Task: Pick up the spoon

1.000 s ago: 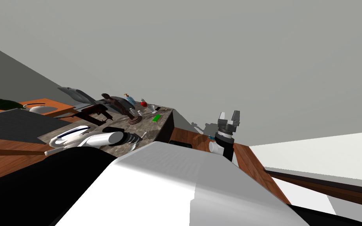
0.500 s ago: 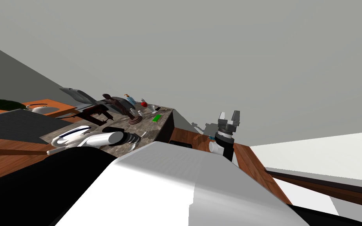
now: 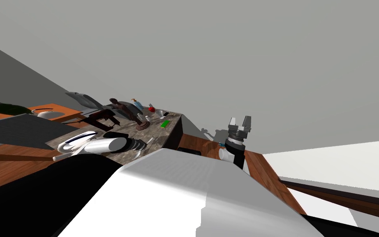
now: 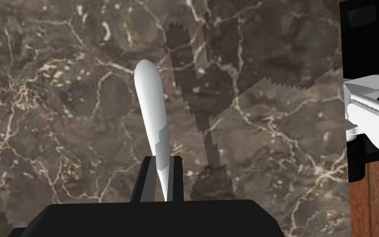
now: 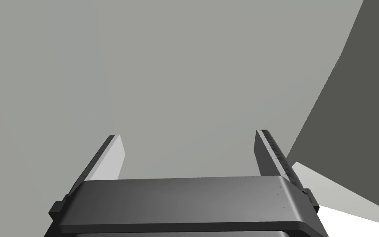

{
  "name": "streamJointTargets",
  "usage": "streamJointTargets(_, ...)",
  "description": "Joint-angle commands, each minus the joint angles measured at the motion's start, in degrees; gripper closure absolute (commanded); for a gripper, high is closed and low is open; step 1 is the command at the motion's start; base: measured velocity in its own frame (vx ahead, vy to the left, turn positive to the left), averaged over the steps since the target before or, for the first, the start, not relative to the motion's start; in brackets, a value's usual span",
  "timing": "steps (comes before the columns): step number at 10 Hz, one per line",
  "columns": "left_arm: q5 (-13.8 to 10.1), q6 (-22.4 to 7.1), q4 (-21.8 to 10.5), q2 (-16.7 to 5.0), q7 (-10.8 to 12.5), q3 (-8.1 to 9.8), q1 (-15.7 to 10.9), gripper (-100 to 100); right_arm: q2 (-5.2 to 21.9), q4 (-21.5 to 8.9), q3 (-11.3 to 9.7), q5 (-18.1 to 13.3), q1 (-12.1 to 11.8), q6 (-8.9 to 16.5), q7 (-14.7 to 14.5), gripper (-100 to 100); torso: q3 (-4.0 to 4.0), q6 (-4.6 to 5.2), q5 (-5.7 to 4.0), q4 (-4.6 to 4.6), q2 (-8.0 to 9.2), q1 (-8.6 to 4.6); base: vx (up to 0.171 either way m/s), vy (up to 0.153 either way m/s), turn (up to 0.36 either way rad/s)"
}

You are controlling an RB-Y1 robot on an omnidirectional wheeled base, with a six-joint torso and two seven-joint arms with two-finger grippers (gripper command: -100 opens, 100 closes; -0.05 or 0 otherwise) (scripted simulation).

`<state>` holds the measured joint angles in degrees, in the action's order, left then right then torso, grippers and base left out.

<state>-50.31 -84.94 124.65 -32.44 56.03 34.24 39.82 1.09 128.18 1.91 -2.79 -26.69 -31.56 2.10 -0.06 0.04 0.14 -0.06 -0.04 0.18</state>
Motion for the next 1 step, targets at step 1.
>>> streamJointTargets(1, 0.0, 0.0, 0.0, 0.0, 0.0, 0.0, 0.0, 0, 0.0, 0.0, 0.0, 0.0, 0.0, 0.0, 0.0, 0, 0.0, 0.0, 0.0, 0.0, 0.0, 0.0, 0.0, 0.0, 0.0)
